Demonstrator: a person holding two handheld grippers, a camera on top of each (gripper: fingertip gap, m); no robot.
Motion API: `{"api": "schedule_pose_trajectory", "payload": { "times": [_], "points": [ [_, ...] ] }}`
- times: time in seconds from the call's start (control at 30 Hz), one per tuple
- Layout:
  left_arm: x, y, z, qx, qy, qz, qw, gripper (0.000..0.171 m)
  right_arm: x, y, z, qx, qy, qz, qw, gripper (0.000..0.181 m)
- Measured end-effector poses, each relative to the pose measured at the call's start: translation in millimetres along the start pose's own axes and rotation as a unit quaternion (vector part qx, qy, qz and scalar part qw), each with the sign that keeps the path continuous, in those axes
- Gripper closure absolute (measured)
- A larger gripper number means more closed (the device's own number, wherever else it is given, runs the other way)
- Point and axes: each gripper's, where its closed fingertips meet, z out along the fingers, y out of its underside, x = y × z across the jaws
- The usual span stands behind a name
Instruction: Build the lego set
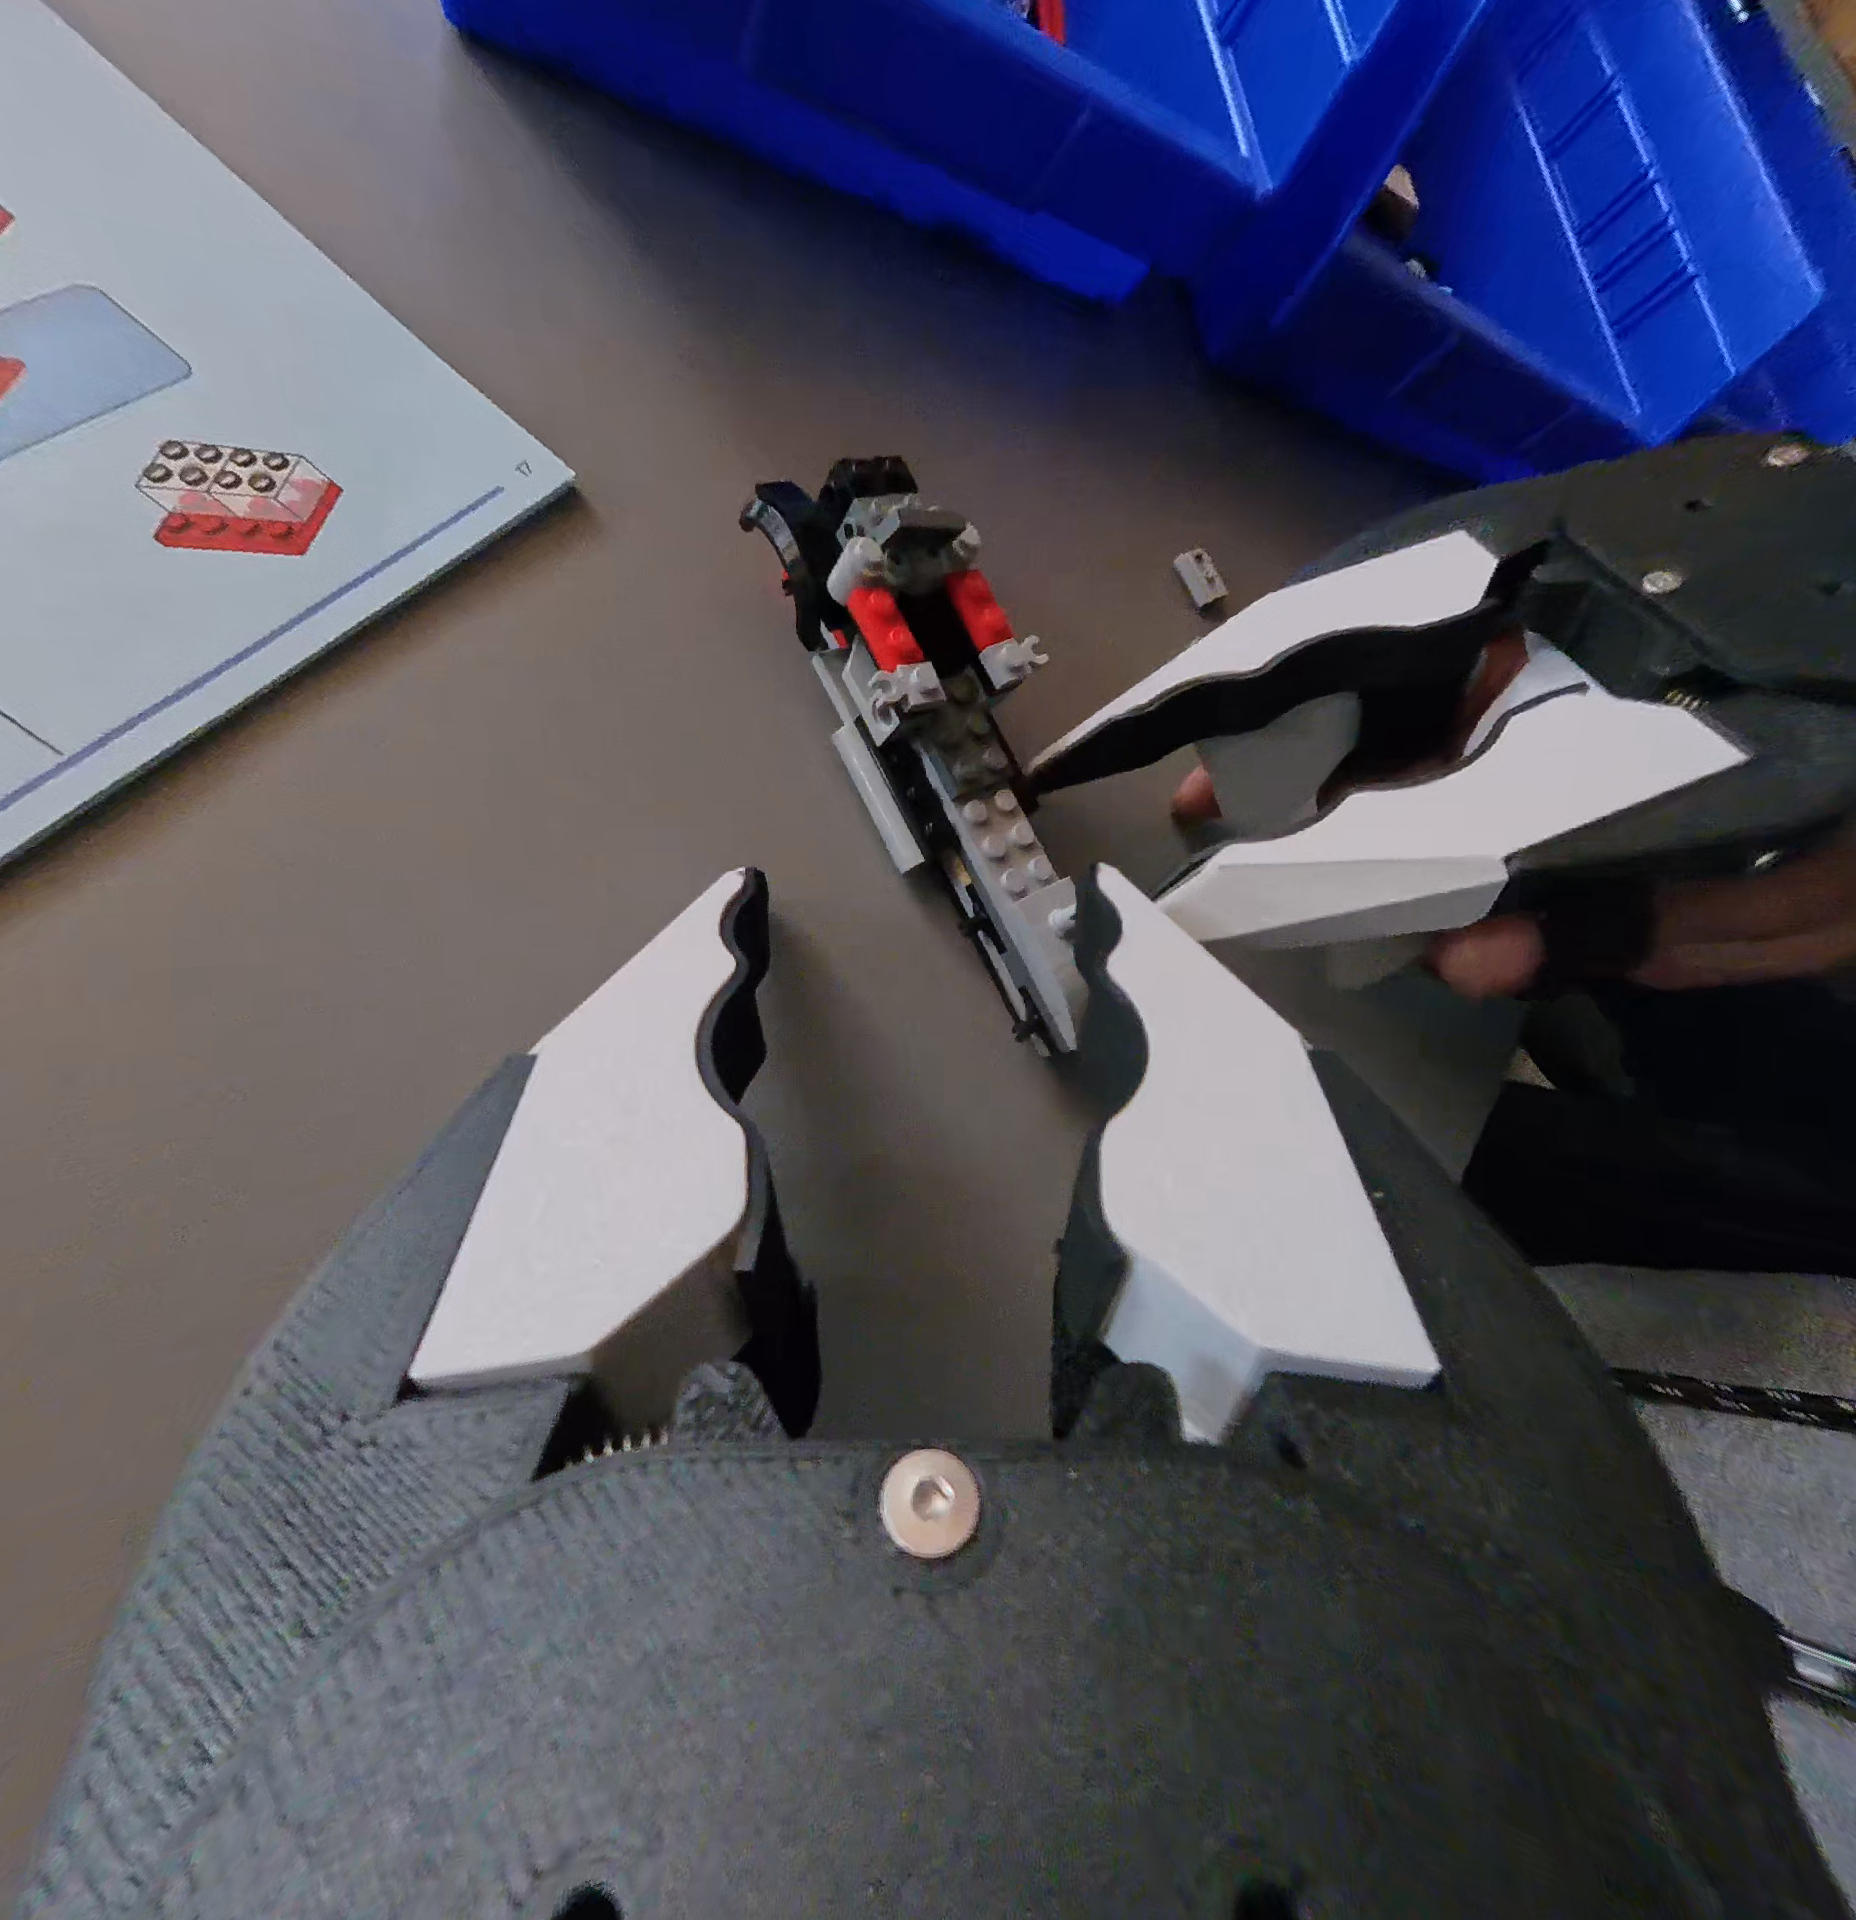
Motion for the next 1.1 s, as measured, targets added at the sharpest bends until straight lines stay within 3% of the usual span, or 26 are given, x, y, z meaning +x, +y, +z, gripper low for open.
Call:
{"api": "schedule_pose_trajectory", "payload": {
  "times": [0.27,0.43,0.6,0.73,0.87,1.1],
  "points": [
    [-8.1,-5.6,-8.7,0.01,-0.044,0.005,0.999,0.107,-19.0,-5.2,9.3,0.003,-0.048,0.001,0.999,0.131],
    [-1.5,-5.6,3.0,-0.006,-0.054,0.048,0.997,0.093,-8.2,-5.8,-16.4,0.033,-0.037,0.0,0.999,0.132],
    [-1.7,-4.3,24.1,-0.031,-0.098,0.106,0.989,0.092,6.0,-5.4,-30.9,0.05,-0.023,0.007,0.998,0.133],
    [-9.8,-5.9,27.3,-0.043,-0.15,0.145,0.977,0.105,12.2,-8.3,-36.7,0.057,-0.023,0.001,0.998,0.133],
    [-17.2,-7.9,24.4,-0.035,-0.167,0.168,0.971,0.131,16.2,-14.5,-39.4,0.066,-0.031,-0.022,0.997,0.133],
    [-17.9,-9.8,20.2,-0.033,-0.134,0.198,0.971,0.131,27.9,-26.0,-45.5,0.075,-0.023,-0.11,0.991,0.132]
  ]
}}
